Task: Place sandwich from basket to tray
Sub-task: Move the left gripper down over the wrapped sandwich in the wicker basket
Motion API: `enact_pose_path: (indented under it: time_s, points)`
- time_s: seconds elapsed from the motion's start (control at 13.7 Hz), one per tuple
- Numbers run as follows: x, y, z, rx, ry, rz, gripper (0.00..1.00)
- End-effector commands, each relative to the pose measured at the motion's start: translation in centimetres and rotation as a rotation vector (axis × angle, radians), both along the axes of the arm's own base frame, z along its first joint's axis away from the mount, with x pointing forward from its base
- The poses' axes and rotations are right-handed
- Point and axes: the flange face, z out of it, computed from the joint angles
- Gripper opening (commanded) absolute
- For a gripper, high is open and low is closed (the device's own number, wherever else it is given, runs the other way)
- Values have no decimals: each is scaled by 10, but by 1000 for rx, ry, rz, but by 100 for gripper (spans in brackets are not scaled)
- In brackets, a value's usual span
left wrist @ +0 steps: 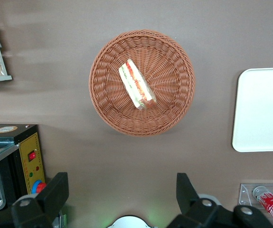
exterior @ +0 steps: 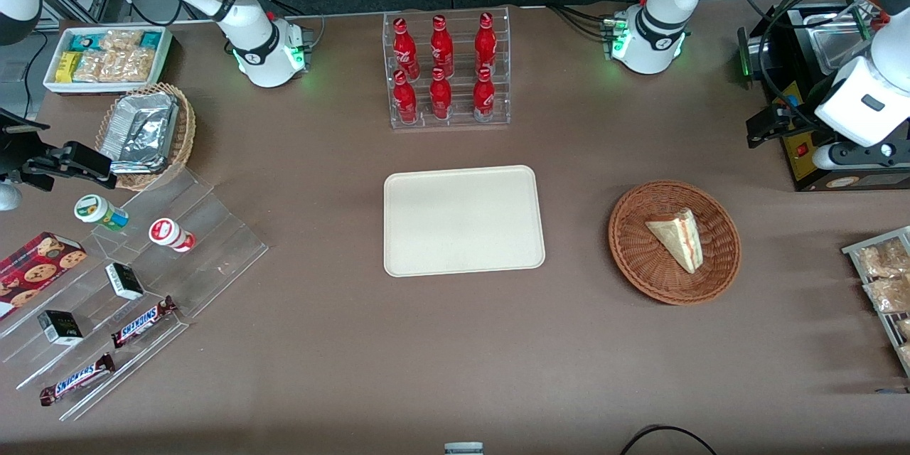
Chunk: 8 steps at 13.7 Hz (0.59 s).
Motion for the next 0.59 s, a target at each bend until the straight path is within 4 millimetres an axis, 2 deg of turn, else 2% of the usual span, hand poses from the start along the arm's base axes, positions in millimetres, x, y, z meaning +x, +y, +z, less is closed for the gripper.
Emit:
enact_pose_path:
  time_s: [0.0,0.15,0.51]
  points:
    - [2,2,5,-6,0,-6,100]
    - [4,2,-3,-7,14,-1,100]
    - [4,5,-93,-4,46,18,100]
